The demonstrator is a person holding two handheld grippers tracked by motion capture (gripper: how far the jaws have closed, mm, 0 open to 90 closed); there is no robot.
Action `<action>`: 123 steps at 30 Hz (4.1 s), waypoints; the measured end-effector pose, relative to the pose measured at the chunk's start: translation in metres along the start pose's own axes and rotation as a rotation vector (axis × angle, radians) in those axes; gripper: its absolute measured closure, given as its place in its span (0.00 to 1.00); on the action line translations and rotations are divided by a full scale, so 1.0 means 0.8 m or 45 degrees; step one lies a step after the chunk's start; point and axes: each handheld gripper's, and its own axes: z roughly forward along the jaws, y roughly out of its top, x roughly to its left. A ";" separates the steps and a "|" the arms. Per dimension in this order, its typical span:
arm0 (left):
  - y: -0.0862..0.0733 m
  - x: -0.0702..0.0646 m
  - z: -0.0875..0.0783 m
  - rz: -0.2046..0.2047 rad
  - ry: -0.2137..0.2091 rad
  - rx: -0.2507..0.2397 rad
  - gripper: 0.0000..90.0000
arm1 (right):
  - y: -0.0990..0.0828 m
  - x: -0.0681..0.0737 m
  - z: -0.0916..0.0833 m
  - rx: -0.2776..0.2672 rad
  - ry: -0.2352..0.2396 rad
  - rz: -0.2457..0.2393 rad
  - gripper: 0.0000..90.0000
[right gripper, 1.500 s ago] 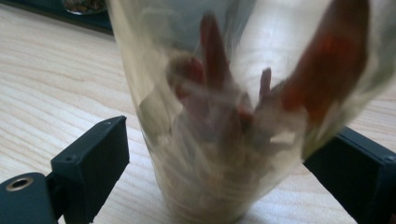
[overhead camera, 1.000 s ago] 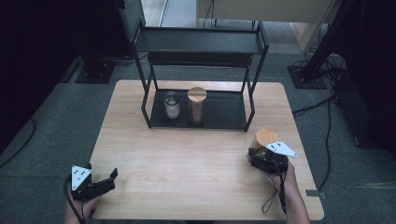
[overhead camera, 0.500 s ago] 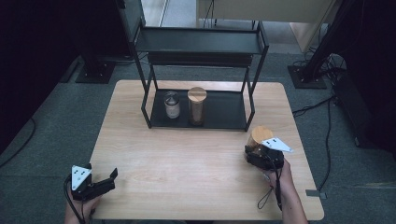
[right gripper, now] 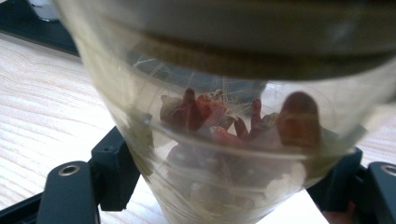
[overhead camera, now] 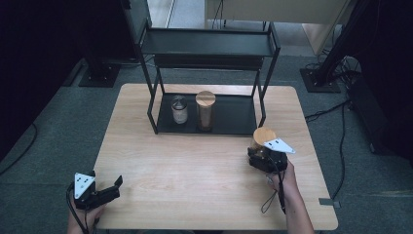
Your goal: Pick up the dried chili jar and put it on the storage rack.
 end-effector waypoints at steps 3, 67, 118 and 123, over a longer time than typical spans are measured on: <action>0.000 0.000 0.000 -0.004 0.000 -0.001 0.00 | 0.004 0.004 0.004 0.001 0.003 -0.001 0.27; 0.000 0.000 0.000 -0.008 -0.003 -0.009 0.00 | 0.108 0.050 0.094 0.045 -0.006 -0.012 0.27; 0.000 0.000 -0.001 -0.007 -0.003 -0.013 0.00 | 0.082 0.041 0.144 0.101 0.058 0.017 0.01; 0.000 0.001 -0.001 -0.011 -0.003 -0.011 0.00 | 0.071 0.043 0.139 0.085 0.090 0.023 0.00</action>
